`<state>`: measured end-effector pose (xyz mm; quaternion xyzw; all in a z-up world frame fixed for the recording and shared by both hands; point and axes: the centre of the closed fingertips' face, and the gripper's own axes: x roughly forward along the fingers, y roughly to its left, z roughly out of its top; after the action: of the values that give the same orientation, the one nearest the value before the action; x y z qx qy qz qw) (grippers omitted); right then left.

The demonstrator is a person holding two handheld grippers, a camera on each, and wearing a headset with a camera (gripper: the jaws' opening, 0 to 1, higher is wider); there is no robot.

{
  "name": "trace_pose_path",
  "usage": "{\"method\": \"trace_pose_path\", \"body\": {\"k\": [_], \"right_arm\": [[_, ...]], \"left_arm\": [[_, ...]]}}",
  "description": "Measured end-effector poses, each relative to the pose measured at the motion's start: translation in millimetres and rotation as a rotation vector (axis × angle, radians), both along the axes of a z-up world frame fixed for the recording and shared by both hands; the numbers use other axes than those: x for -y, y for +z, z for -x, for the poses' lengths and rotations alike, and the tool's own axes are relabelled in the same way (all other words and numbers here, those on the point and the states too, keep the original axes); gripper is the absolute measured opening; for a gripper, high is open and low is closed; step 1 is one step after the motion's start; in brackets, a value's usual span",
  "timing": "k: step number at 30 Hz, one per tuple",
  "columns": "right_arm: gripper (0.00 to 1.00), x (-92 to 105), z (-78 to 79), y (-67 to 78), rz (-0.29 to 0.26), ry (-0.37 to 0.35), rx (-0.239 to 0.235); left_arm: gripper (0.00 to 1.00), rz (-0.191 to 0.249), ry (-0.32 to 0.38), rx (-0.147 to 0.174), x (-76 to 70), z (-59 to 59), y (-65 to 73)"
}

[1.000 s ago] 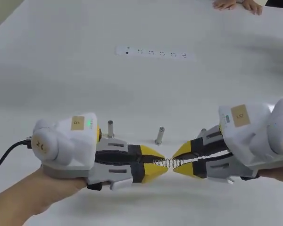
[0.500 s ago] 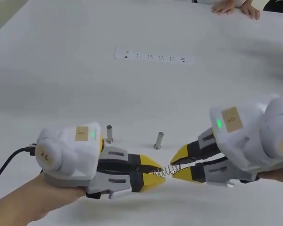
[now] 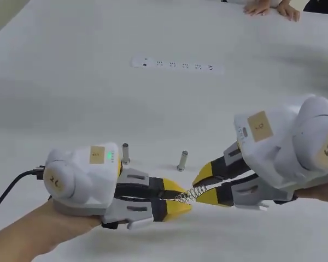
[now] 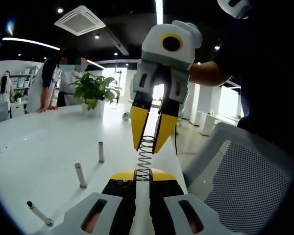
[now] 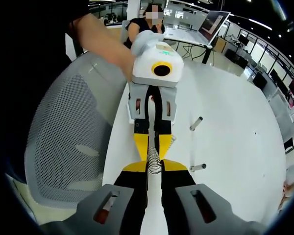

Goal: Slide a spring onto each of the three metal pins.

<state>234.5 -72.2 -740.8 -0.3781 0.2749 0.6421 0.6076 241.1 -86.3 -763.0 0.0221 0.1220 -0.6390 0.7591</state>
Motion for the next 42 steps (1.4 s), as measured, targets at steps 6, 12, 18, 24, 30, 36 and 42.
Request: {"method": "trace_pose_path", "body": {"k": [6,12,18,24,30,36,42], "right_arm": [[0.06,-6.7,0.1,2.0,0.009,0.005,-0.007],[0.06,-11.7,0.8,2.1,0.021,0.013,-0.012],[0.06,-16.1,2.5,2.6,0.045,0.017,-0.023],[0.06,-13.3,4.1,1.1,0.058,0.015,-0.034],[0.06,-9.7,8.8,-2.7,0.111,0.032,-0.046],[0.06,-7.8,10.7,-4.1,0.141,0.035,-0.055],[0.06,-8.9,9.3,-5.4,0.184,0.032,-0.066]], "left_arm": [[0.01,-0.010,-0.008,0.009,1.3,-0.6,-2.0],[0.01,-0.017,-0.013,0.013,2.6,-1.5,-3.9],[0.01,-0.021,-0.020,0.023,6.9,-0.8,-4.6],[0.01,-0.024,-0.024,0.020,6.2,1.5,-6.1],[0.01,-0.032,-0.041,0.021,12.0,5.6,-9.2],[0.01,-0.034,-0.048,0.024,14.5,7.8,-10.4],[0.01,-0.036,-0.046,0.021,16.0,6.7,-11.1]]}}
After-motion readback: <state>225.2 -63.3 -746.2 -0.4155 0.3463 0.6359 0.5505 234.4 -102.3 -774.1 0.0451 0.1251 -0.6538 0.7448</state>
